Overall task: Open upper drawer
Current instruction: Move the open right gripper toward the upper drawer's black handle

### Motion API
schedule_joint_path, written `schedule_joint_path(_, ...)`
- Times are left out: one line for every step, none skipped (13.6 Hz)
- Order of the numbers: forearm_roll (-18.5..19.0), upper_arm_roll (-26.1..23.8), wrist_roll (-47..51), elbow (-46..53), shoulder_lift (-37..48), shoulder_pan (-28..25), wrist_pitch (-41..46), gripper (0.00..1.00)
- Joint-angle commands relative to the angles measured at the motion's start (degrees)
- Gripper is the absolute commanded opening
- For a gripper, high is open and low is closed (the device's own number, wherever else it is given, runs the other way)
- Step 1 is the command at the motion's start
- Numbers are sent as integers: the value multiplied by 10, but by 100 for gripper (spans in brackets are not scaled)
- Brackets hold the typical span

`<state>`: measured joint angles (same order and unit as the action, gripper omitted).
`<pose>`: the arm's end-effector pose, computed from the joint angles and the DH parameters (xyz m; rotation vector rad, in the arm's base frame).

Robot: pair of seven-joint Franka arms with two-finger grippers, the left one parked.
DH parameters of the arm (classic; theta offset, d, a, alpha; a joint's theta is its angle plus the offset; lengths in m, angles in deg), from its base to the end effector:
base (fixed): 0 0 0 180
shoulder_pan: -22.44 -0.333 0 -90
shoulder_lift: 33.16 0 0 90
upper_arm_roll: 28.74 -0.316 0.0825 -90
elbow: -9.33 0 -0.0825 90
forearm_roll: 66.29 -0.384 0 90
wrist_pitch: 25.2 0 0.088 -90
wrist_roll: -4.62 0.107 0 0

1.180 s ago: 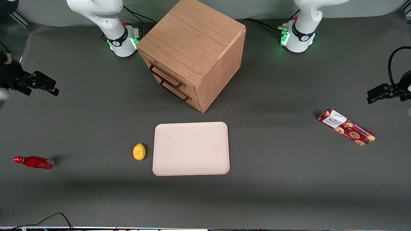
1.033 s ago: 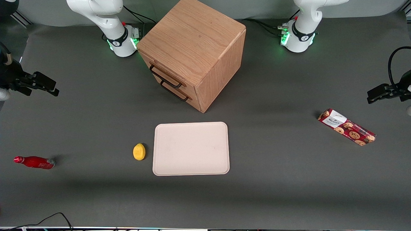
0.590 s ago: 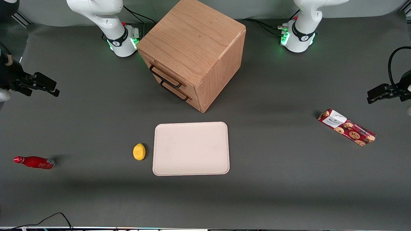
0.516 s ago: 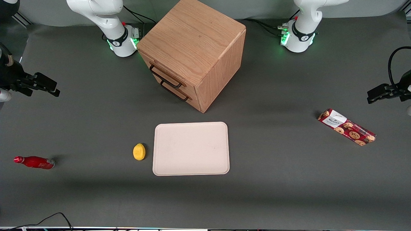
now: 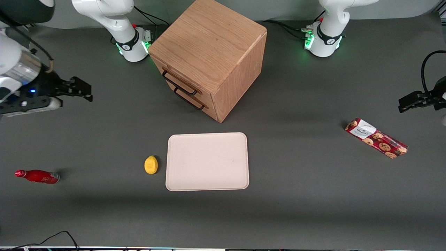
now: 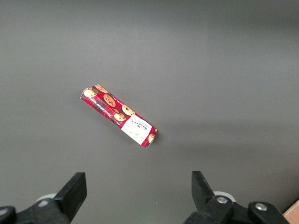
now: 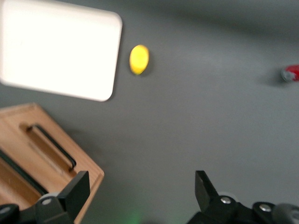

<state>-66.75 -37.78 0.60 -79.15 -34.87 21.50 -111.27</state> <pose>0.5478 0.0959 0.6148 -3.1072 -0.3821 0.1129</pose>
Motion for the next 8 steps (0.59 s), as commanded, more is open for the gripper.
schedule_joint_path(-2, -4, -117, 10, -12, -20, 25, 100)
schedule_joint_path(-18, -13, -126, 9, -22, -24, 26, 100)
schedule_joint_path(-37, -26, -129, 5, -26, -23, 25, 100)
schedule_joint_path(-50, -31, -130, -2, -27, -25, 22, 100)
schedule_joint_path(-60, -47, -140, -11, -30, -26, 20, 100)
schedule_joint_path(-65, -67, -150, -18, -37, -24, 17, 100)
schedule_joint_path(-66, -76, -152, -20, -45, -25, 17, 100)
schedule_joint_path(-66, -90, -158, -25, -54, -25, 15, 100)
